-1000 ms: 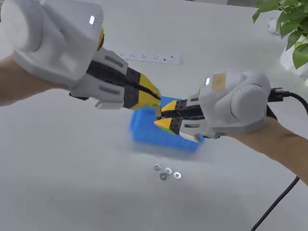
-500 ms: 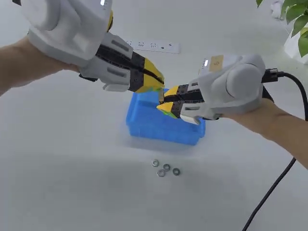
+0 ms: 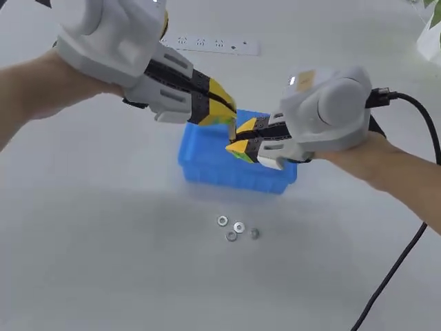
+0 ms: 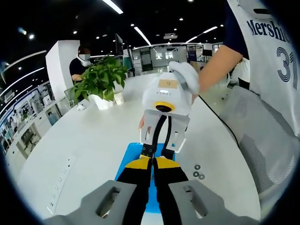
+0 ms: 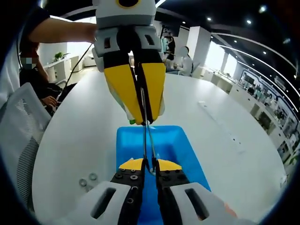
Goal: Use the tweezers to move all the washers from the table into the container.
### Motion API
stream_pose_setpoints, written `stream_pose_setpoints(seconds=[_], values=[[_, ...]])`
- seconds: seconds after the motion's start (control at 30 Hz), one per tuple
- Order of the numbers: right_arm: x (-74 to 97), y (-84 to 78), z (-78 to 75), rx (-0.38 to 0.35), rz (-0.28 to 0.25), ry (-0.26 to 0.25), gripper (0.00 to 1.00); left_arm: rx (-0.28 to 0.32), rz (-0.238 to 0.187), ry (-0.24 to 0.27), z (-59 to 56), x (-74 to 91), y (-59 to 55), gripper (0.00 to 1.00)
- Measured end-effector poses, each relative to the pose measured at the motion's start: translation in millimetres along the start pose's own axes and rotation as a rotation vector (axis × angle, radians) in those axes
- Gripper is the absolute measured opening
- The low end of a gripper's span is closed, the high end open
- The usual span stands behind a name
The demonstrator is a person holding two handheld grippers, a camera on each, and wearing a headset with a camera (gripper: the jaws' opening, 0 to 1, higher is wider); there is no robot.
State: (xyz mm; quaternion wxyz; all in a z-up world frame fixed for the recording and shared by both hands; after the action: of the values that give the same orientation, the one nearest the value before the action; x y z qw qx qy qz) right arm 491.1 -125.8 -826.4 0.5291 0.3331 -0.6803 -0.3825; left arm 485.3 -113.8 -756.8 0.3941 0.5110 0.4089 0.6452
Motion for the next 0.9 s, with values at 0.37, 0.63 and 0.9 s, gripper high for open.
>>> stream_pose_setpoints(seconds=[0.37,0.63,0.9], values=[[-6.8,-12.3,0.5,-0.048,0.026,0.019,0.1,0.039,0.011,-0.015,2.6,-4.7,-11.8,0.06],[-10.3,-20.1,0.8,-0.087,0.035,0.019,0.1,0.049,0.024,-0.01,1.8,-8.8,-18.9,0.06],[-11.0,-20.3,0.7,-0.09,0.035,0.014,0.1,0.055,0.021,-0.011,0.7,-9.3,-17.8,0.06]])
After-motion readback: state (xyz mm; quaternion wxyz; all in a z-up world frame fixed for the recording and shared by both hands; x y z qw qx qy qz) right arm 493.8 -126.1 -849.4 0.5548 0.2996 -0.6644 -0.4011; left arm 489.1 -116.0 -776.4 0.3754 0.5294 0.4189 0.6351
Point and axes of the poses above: the centre of the closed fingertips' face, and the gripper's own axes: x roughly backward along the fingers, z roughly to its left, y roughly out of its top, the point moved 2 cm from there along x, roughly backward along the fingers, and after that the axes turned 10 degrees about -z, right-handed, at the moved point
